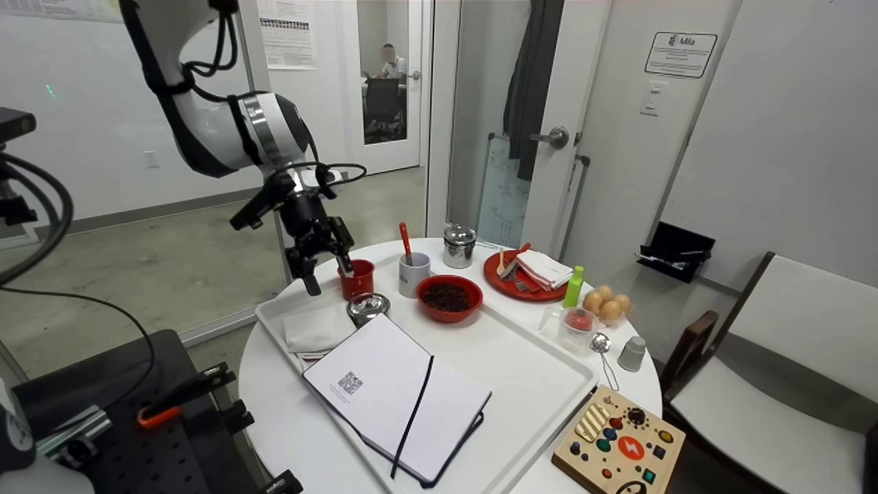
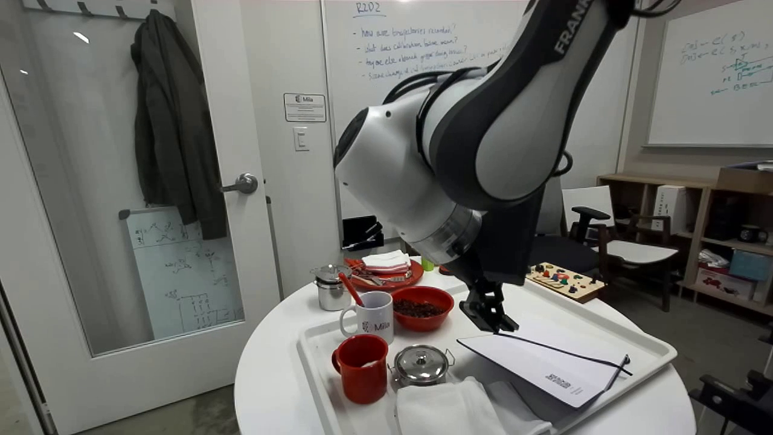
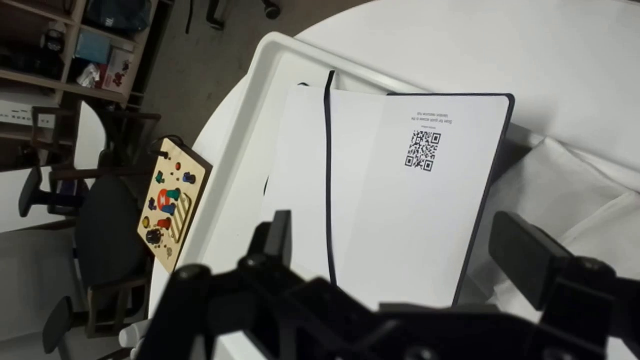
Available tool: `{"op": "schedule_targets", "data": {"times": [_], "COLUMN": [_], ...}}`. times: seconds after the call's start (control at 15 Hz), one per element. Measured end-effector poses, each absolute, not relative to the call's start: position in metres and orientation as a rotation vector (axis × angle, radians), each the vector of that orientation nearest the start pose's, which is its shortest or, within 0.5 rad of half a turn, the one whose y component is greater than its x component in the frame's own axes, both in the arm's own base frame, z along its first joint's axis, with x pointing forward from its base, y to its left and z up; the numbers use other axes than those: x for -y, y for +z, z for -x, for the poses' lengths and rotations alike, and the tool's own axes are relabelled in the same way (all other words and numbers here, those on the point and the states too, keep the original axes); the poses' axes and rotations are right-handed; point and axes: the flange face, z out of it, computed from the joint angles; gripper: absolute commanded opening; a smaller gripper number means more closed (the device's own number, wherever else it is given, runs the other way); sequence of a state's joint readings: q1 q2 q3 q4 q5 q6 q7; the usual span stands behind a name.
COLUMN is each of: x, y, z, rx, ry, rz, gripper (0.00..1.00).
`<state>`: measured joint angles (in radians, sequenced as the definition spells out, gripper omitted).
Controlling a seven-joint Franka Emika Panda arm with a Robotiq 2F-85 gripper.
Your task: Close the book
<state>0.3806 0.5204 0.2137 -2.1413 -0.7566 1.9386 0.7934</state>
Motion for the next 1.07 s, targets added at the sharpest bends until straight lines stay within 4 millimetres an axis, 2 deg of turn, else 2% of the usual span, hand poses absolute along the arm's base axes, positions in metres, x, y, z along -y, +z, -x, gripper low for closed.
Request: {"op": "schedule_targets", "data": {"times": [0.4, 0.73, 1.07], "x": [-0.245, -0.249, -0.244], "y": [0.083, 0.055, 0.03], "z": [-0.451, -0.464, -0.472], "rx": [-0.374, -0.361, -0.337], "ry": [-0.295, -0.311, -0.342], "rz": [-2.308, -2.292, -2.26], "gripper": [1.0, 1.0, 1.0]}}
